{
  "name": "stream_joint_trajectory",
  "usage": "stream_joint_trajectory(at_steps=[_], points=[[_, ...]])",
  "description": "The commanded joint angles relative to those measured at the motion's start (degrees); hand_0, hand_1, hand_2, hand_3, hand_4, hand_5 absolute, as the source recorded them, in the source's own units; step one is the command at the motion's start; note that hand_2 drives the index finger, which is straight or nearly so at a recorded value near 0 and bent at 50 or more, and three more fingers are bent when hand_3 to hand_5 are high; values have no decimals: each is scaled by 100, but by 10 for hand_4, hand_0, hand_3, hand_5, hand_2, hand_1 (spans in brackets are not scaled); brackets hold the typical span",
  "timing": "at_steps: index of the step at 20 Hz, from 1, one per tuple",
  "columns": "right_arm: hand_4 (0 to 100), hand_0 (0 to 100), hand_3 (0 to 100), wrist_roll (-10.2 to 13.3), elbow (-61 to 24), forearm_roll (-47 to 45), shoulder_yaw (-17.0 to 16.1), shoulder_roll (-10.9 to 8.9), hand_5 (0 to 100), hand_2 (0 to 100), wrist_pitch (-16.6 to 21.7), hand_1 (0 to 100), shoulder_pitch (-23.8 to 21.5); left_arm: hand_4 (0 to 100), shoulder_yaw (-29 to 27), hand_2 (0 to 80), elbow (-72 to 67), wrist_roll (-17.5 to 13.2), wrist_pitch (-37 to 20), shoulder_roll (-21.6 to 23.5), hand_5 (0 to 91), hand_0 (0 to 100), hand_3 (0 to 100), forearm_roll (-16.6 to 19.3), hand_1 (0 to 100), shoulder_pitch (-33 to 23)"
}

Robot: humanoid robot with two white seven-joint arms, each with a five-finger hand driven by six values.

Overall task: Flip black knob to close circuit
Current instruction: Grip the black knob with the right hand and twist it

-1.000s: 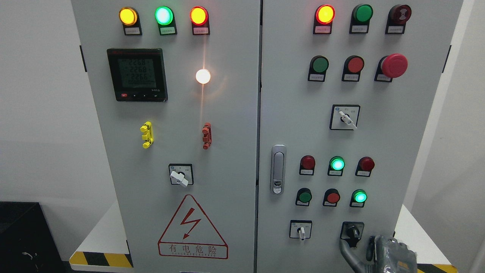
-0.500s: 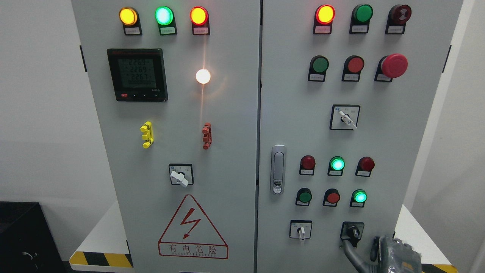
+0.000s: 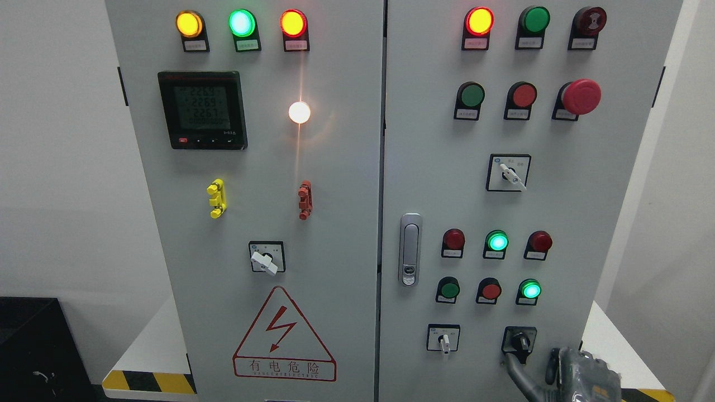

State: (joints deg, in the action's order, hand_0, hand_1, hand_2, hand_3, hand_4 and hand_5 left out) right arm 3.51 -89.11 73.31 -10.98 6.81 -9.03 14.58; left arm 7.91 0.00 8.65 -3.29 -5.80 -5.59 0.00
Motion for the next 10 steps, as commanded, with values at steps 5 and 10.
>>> stream_joint_trajectory(at_steps=[5, 10], points=[[909, 0, 1000, -8, 34, -18, -414, -30, 980, 857, 16, 79, 63, 0, 0, 0, 167, -4, 4, 0, 0, 120, 0, -4, 556, -132], [908, 0, 1000, 1, 25, -53, -423, -48, 980, 855, 16, 81, 63, 0, 0, 0, 176, -4, 4, 0, 0, 120, 0, -3, 556, -132]])
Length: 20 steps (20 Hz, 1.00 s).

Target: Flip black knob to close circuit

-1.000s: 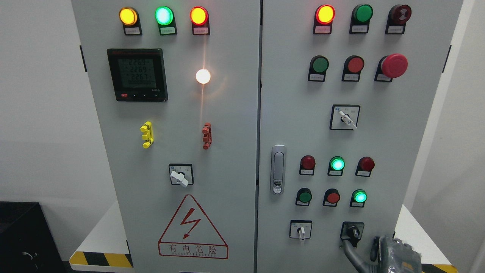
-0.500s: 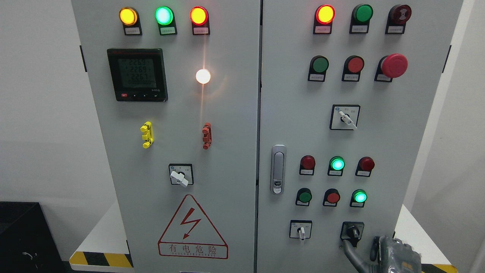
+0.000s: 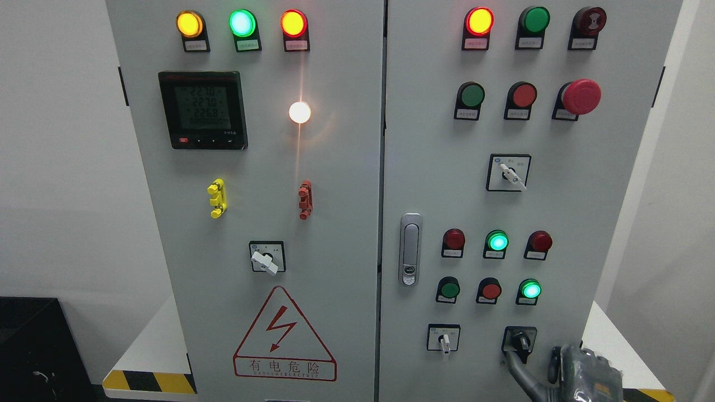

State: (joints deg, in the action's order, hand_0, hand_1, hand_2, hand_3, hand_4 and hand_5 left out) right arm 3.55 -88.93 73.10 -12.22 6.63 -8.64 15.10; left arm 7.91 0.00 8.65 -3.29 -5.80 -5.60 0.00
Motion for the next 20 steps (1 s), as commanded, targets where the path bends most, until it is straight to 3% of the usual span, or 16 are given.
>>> stream_joint_trajectory(at_steps=[1, 20], points=[[906, 0, 1000, -3, -2, -76, -299, -30, 980, 854, -24, 81, 10, 0, 0, 0, 176, -4, 3, 0, 0, 120, 0, -2, 556, -132], [902, 0, 1000, 23, -46, -376, -325, -39, 980, 849, -6, 79, 54, 0, 0, 0, 176, -4, 3, 0, 0, 120, 0, 7, 556, -123]])
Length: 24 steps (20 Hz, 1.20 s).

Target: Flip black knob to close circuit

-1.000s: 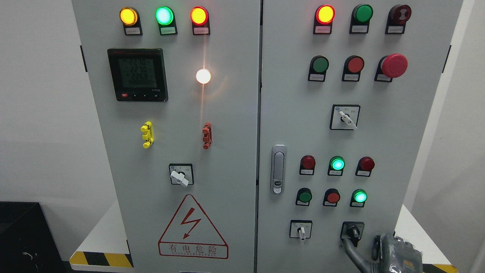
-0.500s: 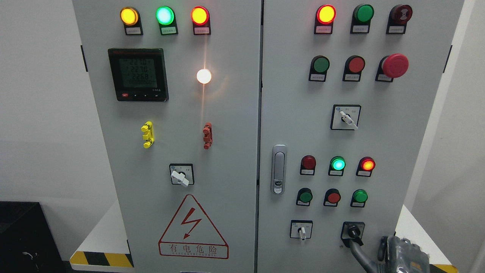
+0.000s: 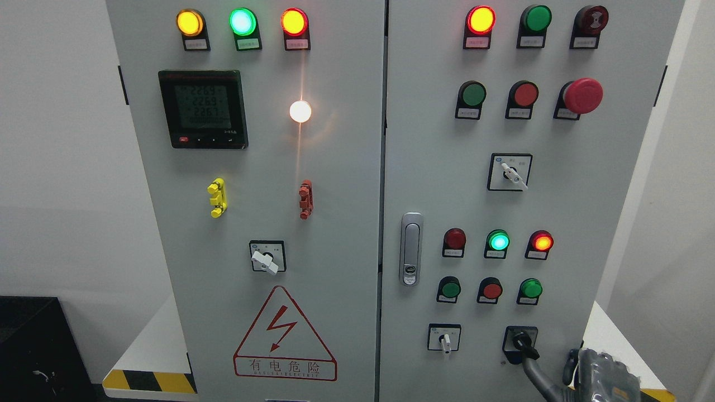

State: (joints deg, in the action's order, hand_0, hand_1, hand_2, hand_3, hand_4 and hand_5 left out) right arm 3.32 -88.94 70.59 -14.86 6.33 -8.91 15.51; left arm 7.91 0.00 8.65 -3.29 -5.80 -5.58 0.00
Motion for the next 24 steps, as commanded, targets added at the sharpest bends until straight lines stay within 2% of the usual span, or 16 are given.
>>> stream_joint_trajectory(at_steps=[1, 17, 24], points=[[902, 0, 1000, 46, -45, -116, -61, -9, 980, 850, 20, 77, 13, 0, 0, 0, 176, -4, 3, 0, 0, 120, 0, -4, 556, -132], [904, 0, 1000, 99, -80, -212, 36, -9, 979, 843, 64, 76, -22, 0, 0, 0, 167, -4, 3, 0, 0, 120, 0, -4, 556, -132], [901, 0, 1000, 90, -71, -221, 194, -9, 979, 843, 99, 77, -31, 0, 0, 0, 175, -4, 3, 0, 0, 120, 0, -4, 556, -132]])
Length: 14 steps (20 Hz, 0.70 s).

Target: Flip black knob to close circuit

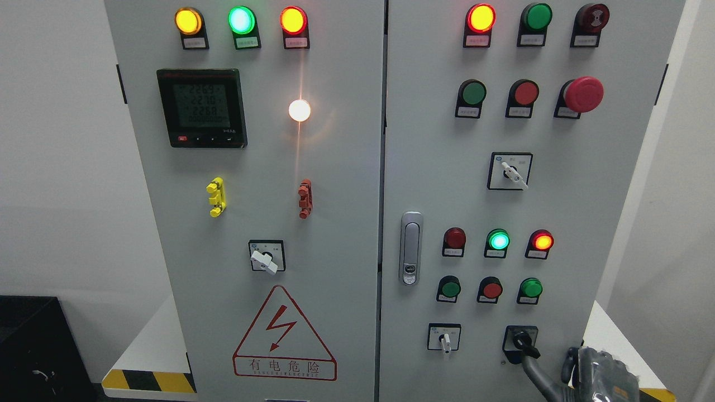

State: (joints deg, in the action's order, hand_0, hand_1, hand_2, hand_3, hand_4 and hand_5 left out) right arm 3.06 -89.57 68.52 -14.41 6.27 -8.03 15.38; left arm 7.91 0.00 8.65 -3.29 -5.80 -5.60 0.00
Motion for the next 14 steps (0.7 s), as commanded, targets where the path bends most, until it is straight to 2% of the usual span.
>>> stream_joint_trajectory(at_steps=[1, 14], points=[[902, 0, 1000, 115, -8, -14, 166, -3, 979, 844, 21, 78, -17, 0, 0, 0, 176, -4, 3, 0, 0, 120, 0, -3, 556, -132], [903, 0, 1000, 115, -96, -5, 527, -3, 979, 841, 39, 86, -228, 0, 0, 0, 176, -4, 3, 0, 0, 120, 0, -3, 556, -132]])
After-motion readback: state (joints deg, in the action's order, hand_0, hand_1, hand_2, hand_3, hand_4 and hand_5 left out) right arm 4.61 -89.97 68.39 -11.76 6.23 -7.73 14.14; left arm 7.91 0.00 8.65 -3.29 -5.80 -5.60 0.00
